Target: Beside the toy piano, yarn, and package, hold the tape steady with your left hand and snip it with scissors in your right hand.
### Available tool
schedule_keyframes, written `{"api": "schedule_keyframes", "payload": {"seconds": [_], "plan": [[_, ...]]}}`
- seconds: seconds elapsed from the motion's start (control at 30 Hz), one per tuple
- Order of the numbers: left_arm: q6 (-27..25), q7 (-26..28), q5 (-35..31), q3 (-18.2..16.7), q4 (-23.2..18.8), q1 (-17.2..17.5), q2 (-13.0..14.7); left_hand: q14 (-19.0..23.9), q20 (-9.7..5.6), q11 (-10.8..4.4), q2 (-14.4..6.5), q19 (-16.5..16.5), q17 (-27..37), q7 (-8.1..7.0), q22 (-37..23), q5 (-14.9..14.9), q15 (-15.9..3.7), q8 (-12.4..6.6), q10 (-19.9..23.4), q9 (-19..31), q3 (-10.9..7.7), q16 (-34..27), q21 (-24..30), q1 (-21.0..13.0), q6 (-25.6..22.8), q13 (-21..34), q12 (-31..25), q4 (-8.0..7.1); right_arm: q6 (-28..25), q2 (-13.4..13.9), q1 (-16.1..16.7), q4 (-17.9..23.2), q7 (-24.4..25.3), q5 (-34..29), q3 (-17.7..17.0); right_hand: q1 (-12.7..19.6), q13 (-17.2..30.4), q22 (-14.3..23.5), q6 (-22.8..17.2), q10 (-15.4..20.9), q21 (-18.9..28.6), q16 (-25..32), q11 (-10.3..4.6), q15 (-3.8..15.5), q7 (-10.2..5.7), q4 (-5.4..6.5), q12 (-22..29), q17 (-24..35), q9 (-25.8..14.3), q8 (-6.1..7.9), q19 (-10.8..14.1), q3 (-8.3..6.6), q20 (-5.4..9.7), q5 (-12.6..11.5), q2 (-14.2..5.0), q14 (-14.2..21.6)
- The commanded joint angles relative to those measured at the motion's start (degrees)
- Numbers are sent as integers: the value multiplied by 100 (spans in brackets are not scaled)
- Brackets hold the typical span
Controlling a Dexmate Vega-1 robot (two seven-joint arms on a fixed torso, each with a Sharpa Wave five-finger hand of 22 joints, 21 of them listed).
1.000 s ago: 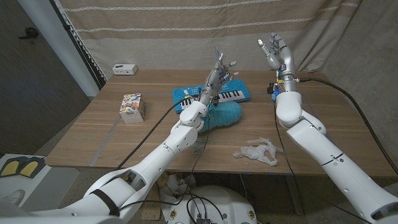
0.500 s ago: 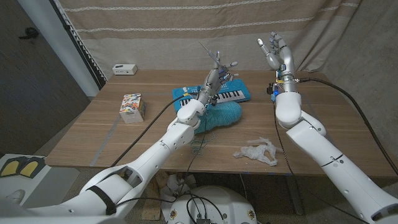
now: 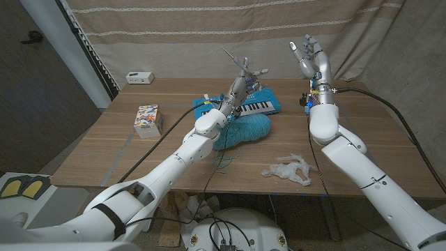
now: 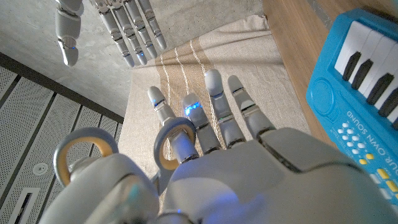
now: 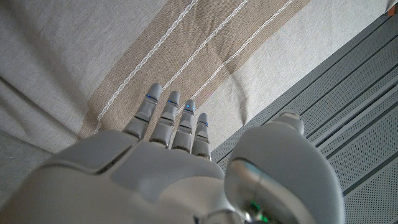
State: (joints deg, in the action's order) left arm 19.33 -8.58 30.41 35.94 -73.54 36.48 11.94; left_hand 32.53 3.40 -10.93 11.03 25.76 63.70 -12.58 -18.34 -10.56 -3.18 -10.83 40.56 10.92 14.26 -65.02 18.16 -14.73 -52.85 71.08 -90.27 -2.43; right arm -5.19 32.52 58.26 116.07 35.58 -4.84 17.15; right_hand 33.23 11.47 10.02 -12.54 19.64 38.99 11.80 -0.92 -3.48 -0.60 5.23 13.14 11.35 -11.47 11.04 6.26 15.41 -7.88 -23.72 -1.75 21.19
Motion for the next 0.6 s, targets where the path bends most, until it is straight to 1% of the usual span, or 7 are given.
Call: {"api": "schedule_keyframes", "payload": {"seconds": [0.03,0.13,0.23,0.3,0.4,0.43,0.6], "plan": [[-48,-175,30,46,-128,29,81,-115,27,32,0,-115,46,987,12,24,-670,-90,8,19,659,16,-88,98,862,7,-11,702,35,7,108,94,0,-28,-72,-82,12,6,30,26,-16,43,2,-30,-1,15,32,9,1,15,-6,59,-54,7,12,19],[-32,-249,19,74,-128,23,97,-513,42,39,-16,-237,-197,805,64,7,-612,-96,-392,21,649,328,-190,178,797,-10,61,738,24,-1,135,114,0,-23,-87,-106,12,7,34,29,-25,41,6,-30,-1,23,33,9,1,15,-3,68,-54,8,15,14],[-23,-312,-1,97,-136,15,121,-902,53,37,-38,-393,-461,679,136,-7,-601,-85,-901,22,635,661,-326,303,770,-1068,937,793,35,2,145,116,-7,-31,-92,-126,12,7,29,24,-34,43,9,-28,1,30,31,9,1,18,-2,74,-54,9,17,20],[-14,-282,-31,102,-162,31,128,-1089,65,2,-51,-418,-526,624,163,-18,-575,-103,-1190,20,627,781,-360,330,692,-1306,1201,815,35,-10,148,117,-7,-25,-96,-138,12,7,30,24,-40,40,12,-36,-4,34,31,9,1,19,0,78,-54,10,17,13],[-62,-439,-20,139,-160,-18,184,-1593,120,51,-69,-573,-879,501,231,-25,-416,-105,-2042,16,618,1206,-472,414,610,-1748,1818,855,45,-6,155,116,-19,-28,-99,-162,12,8,33,21,-51,40,23,-40,-10,43,30,9,2,19,4,85,-57,11,16,13],[-61,-474,-27,148,-139,-39,189,-1851,134,97,-74,-664,-1052,478,255,-27,-363,-103,-2495,14,616,1413,-518,457,599,-2012,2175,870,25,-10,155,122,-17,-34,-98,-169,12,8,30,19,-54,39,25,-42,-6,45,30,10,2,21,6,87,-57,11,15,13],[-32,-602,0,171,-79,-71,172,-2238,122,99,-92,-905,-1365,477,265,-43,-284,-168,-3219,9,608,1751,-577,563,392,-2427,2779,872,12,-17,167,133,-21,-34,-103,-203,11,8,33,25,-73,38,8,-40,-4,55,32,9,2,22,13,95,-60,11,11,10]]}}
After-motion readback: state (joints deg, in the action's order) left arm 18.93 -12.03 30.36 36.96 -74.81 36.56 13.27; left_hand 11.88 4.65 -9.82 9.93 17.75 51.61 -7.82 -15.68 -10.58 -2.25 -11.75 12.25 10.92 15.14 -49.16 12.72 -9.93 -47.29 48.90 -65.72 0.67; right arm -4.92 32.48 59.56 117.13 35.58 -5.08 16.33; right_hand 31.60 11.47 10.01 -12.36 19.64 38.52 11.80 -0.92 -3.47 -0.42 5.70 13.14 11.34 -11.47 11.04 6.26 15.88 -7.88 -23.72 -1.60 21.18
